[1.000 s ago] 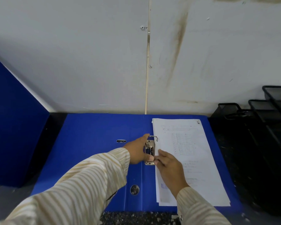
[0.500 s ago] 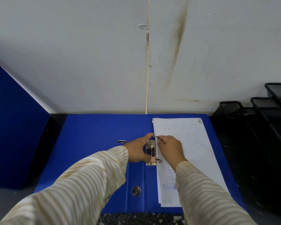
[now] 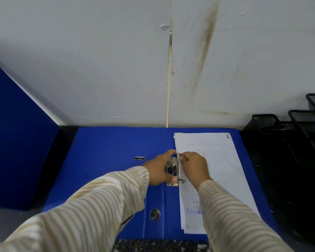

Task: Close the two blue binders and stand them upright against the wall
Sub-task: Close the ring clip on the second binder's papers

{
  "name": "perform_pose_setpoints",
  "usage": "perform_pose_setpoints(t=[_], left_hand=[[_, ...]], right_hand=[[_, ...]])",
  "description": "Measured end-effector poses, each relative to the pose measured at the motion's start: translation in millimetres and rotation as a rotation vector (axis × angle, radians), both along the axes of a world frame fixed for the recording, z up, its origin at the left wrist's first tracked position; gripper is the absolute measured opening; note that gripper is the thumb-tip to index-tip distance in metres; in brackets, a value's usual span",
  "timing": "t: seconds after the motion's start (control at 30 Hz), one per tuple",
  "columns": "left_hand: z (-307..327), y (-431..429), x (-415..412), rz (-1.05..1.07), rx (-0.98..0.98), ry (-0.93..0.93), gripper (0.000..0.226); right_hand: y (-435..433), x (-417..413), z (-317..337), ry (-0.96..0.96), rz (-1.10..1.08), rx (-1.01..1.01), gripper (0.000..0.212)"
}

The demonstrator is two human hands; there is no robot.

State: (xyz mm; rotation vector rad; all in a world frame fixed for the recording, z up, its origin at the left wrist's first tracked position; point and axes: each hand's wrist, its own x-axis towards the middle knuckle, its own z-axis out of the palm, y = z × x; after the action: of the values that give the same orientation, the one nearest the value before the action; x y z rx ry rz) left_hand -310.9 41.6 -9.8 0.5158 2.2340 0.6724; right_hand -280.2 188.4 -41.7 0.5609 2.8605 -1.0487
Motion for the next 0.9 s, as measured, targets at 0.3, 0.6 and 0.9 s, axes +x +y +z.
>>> perform_pose_setpoints(t=[0.3, 0.6, 0.9], left_hand=[[-13.5, -4.2, 6.6, 0.085, 0.019, -0.024, 0.102], [-18.7, -25.9, 52.0, 0.303, 0.097, 0.104, 0.084], [-22.8, -70.8, 110.4, 0.289, -0.084, 0.146, 0.070]], right_hand=[[-13.5, 36.8, -4.9, 0.060, -0.017, -0.101, 0.028], [-35.1, 91.8, -8.4, 0.032, -0.036, -0.132, 0.036], [-71.7, 118.2, 13.2, -0.125, 0.082, -0.069, 0.059]])
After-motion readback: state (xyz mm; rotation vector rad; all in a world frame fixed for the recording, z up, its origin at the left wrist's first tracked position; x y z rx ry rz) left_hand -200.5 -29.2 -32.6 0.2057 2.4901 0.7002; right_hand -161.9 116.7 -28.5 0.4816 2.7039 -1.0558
